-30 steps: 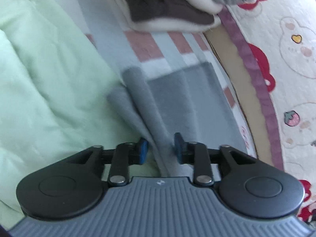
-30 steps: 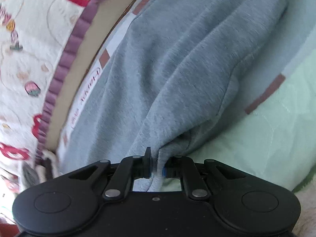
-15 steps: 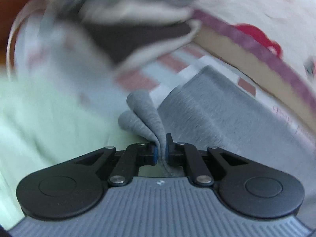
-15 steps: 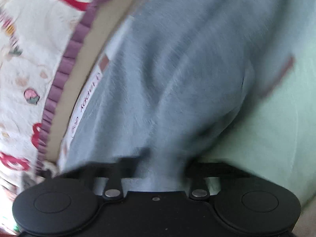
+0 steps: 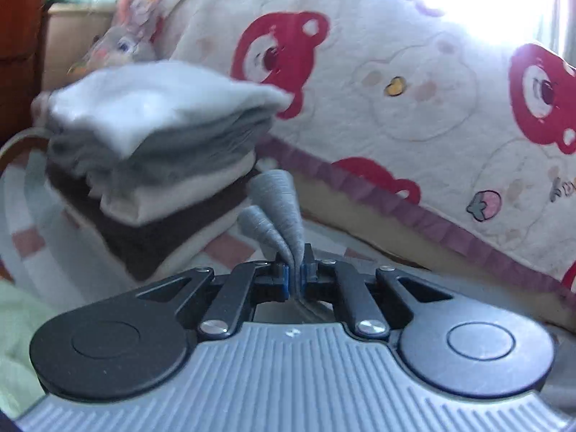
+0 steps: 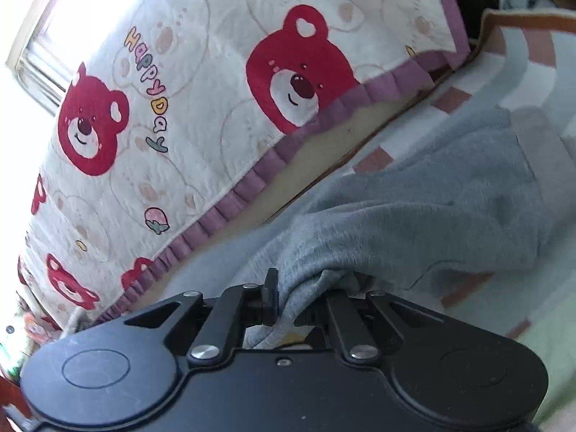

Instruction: Fold clothes

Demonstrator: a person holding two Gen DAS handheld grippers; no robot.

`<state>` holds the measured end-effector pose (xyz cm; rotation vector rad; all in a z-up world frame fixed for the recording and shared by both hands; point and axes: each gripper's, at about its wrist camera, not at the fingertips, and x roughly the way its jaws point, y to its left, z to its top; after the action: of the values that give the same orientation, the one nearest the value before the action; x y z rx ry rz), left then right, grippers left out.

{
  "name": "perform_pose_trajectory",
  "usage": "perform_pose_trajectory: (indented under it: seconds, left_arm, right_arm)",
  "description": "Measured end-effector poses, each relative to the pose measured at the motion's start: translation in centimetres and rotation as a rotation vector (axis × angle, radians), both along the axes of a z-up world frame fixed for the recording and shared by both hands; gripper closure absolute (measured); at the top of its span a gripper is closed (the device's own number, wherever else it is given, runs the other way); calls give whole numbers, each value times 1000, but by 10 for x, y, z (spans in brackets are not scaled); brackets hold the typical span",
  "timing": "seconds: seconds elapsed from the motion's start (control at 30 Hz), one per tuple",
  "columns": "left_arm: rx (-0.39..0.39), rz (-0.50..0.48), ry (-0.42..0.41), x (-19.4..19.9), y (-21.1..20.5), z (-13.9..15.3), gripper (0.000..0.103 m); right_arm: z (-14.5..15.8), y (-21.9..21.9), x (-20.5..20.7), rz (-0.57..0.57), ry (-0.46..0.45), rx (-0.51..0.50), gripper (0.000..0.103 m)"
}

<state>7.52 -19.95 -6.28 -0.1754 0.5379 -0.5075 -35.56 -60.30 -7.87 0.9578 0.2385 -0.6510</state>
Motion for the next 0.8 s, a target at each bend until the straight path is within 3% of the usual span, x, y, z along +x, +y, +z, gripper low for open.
perform_pose_trajectory:
  seconds: [0.27,0.37,0.47,0.53,0.67,0.7,0.8]
  left_arm:
    - [36,11,-59,-22,22,4,97]
    - [64,-35,-5,1,0,-7,98]
    - [84,-108,-1,43,-50,-4,98]
    - [65,-122,-130,59,-80,28,98]
    - [-163,-144,-372,53,-70,107,98]
    - [-187,-138,-414,46,-61,118,98]
    - [-189,-111,-362,39,-29,112,97]
  right_arm:
    - [-7,9,-14,20,-4,20,97]
    - [-27,-5,-9,37,7,47,97]
    - [-19,-45,22,52,19,72,97]
    - [5,-68,42,40,-11,21,96]
    - [52,-69,38,-4,-214,-169,95]
    - [55,-61,33,8,-234,-196,95]
    - [50,-35,19,55,-244,-205,95]
